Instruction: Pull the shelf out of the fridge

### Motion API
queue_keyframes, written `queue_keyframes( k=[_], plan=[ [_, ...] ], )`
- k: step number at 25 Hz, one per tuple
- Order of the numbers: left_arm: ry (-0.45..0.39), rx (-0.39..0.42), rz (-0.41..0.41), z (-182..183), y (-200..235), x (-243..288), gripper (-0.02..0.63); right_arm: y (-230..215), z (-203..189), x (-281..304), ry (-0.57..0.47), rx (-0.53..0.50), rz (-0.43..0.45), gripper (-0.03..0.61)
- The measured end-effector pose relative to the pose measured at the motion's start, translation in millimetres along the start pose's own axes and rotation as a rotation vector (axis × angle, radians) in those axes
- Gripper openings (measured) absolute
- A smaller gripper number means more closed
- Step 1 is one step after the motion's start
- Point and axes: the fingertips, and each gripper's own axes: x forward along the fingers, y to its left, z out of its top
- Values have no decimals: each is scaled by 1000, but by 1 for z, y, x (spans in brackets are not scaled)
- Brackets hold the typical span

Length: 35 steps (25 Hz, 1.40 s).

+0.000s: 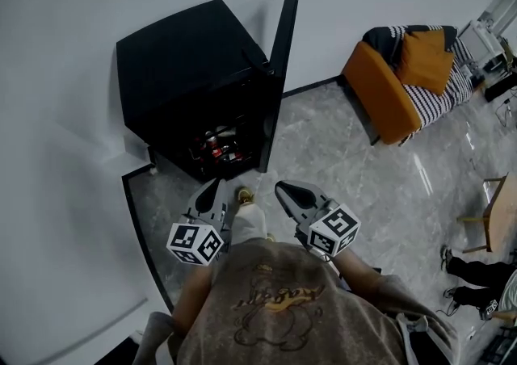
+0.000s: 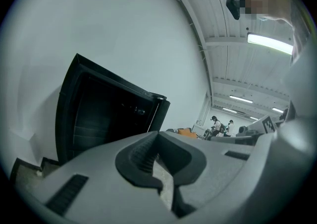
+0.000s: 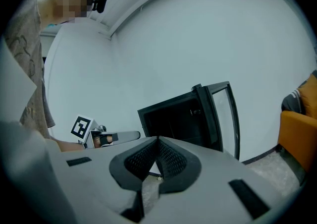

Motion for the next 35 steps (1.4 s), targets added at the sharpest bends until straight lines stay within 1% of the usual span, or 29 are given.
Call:
queue_keyframes(
  k=[6, 11, 13, 19, 32, 34, 35],
  plan=[
    [6, -91, -2, -4, 23, 25, 5, -13, 3, 20, 15, 9, -1, 23],
    [-38, -238, -10, -7, 44, 45, 5, -22, 2, 32, 33, 21, -6, 23],
    [-53, -284, -7, -11, 52, 54, 5, -26, 0, 36, 47, 26, -4, 23],
    [-58, -373, 25, -30, 76, 81, 6, -36, -4, 51, 82, 27, 14, 23],
    [-126, -583, 100, -76, 136, 122, 8, -57, -11, 76, 139, 38, 35, 23],
    [-136, -614, 121, -84, 146, 130, 13, -60, -10, 78, 146, 38, 32, 23],
    [-143, -629, 127, -87, 150, 134, 28, -61, -10, 79, 151, 39, 33, 23]
  ],
)
